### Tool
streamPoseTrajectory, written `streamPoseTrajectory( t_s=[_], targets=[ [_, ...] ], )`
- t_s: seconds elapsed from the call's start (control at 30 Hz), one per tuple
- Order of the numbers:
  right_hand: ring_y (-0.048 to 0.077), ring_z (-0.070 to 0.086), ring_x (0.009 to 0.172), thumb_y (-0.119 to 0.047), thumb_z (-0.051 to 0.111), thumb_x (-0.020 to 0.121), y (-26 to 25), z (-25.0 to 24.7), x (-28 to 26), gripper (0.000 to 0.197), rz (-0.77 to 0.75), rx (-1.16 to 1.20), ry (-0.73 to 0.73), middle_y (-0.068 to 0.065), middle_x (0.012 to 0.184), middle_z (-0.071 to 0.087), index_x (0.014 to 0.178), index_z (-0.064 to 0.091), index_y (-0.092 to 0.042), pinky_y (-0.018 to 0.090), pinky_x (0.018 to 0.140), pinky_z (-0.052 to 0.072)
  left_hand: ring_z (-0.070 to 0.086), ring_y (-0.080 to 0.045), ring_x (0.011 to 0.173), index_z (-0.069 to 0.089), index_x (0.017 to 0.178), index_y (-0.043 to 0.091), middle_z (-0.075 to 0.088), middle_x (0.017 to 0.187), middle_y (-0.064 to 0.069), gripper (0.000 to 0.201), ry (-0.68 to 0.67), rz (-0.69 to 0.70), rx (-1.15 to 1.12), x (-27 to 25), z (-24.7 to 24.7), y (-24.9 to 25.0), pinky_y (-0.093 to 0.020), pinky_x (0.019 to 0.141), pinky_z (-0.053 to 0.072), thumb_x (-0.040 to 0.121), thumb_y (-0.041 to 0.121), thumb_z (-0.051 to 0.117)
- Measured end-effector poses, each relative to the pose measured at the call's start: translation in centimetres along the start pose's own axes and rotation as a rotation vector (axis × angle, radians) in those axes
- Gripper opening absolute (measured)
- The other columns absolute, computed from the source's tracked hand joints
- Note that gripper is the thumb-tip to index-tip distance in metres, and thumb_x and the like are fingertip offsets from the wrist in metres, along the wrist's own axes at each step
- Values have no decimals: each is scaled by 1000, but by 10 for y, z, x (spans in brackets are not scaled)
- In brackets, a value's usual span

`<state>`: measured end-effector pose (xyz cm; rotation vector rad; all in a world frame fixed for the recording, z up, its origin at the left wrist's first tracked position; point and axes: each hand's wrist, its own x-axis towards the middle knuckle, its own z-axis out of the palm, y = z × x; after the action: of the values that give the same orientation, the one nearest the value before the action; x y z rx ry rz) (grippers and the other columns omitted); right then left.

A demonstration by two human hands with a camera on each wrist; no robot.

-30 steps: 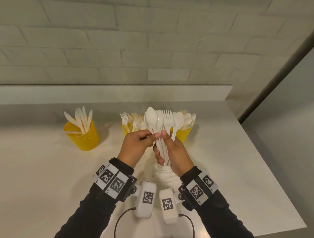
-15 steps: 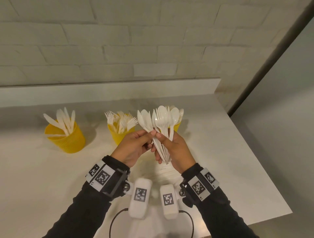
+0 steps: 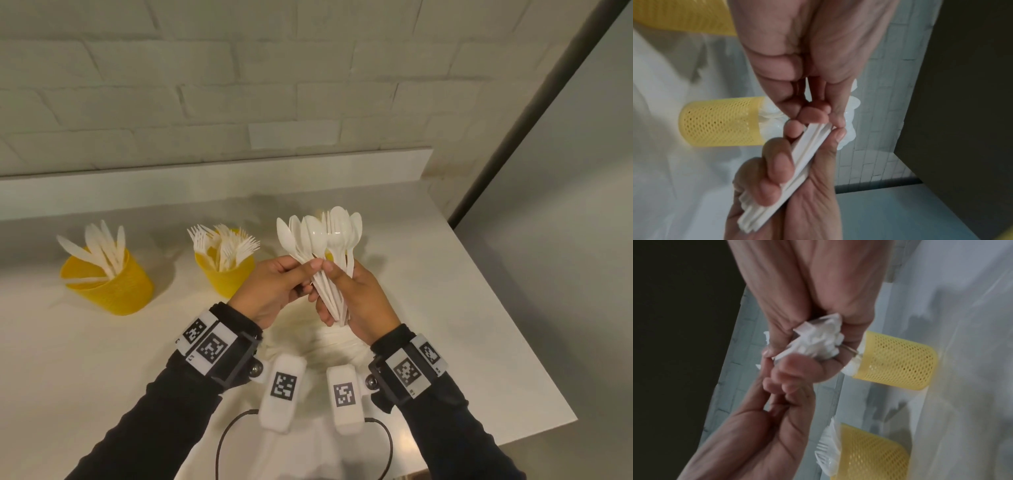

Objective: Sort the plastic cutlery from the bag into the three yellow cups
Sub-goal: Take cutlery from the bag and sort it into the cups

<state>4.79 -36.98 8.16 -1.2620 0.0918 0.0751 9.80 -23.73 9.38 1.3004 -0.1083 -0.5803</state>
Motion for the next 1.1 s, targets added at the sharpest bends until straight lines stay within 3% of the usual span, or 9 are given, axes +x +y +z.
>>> streamPoseTrajectory(
  t_s=[0.23, 0.33, 0.43, 0.63, 0.7, 0.8, 0.9, 0.97, 1.1],
  targets=[
    [29, 68, 70, -33, 53, 87, -2, -21, 1, 39, -10, 46, 142, 18, 87, 70, 110, 59, -3, 42, 65, 58, 51, -4, 48, 66, 73, 10, 60, 48, 8, 14, 129, 135, 209, 15, 18, 8, -15, 55, 47, 85, 14, 59],
    [23, 62, 54, -28, 53, 92, -2, -44, -1, 22, -28, 6, 358, 12, 79, 68, 90, 61, -7, 30, 49, 53, 54, 5, 47, 67, 81, 9, 61, 47, 17, 11, 366, 307, 232, 33, 9, 28, -8, 53, 44, 86, 15, 60],
    [14, 38, 35, -31, 54, 92, -2, -64, -7, 23, -10, -62, 422, 6, 58, 53, 89, 64, -10, 22, 38, 31, 58, 6, 54, 67, 88, 10, 65, 53, 15, 9, 496, 420, 203, 54, 4, 41, -8, 58, 46, 86, 16, 61],
    [10, 25, 33, -34, 53, 91, -5, -69, -11, 27, -13, 19, 368, 3, 56, 48, 106, 51, -12, 18, 36, 22, 63, -27, 73, 65, 73, 9, 65, 79, -13, 18, 449, 284, 597, 93, 9, 3, -29, 70, 46, 79, 25, 69],
    [9, 25, 31, -38, 50, 91, -7, -67, -11, 26, -12, 70, 351, 5, 59, 49, 104, 46, -16, 16, 36, 20, 63, -32, 81, 68, 84, 8, 64, 100, -18, 22, 417, 194, 756, 95, 10, -9, -28, 71, 41, 73, 26, 74],
    [8, 26, 29, -41, 44, 94, -11, -65, -11, 24, 5, 140, 322, 6, 62, 50, 97, 43, -17, 15, 36, 19, 54, -13, 82, 55, 124, 15, 46, 130, -12, 63, 425, 131, 826, 83, 12, -9, -22, 82, 39, 66, 21, 80],
    [8, 26, 29, -43, 46, 91, -14, -60, -10, 30, 1, 192, 234, 7, 64, 50, 93, 43, -13, 14, 35, 20, 45, 1, 74, 36, 137, 20, 36, 133, -9, 90, 472, 196, 838, 62, 11, -2, -19, 81, 37, 61, 20, 84],
    [7, 27, 30, -44, 49, 85, -14, -54, -8, 34, -5, 193, 172, 6, 66, 49, 96, 44, -13, 13, 35, 20, 44, 4, 74, 44, 128, 21, 37, 125, -3, 74, 489, 269, 784, 45, 13, 0, -14, 74, 40, 64, 24, 82],
    [7, 27, 32, -40, 44, 92, -9, -34, -2, 30, 20, 98, 120, 4, 66, 49, 101, 49, -13, 14, 35, 21, 50, -2, 63, 66, 82, 24, 64, 88, 5, 10, 328, 314, 572, 8, 24, 0, -7, 62, 40, 75, 26, 73]
  ],
)
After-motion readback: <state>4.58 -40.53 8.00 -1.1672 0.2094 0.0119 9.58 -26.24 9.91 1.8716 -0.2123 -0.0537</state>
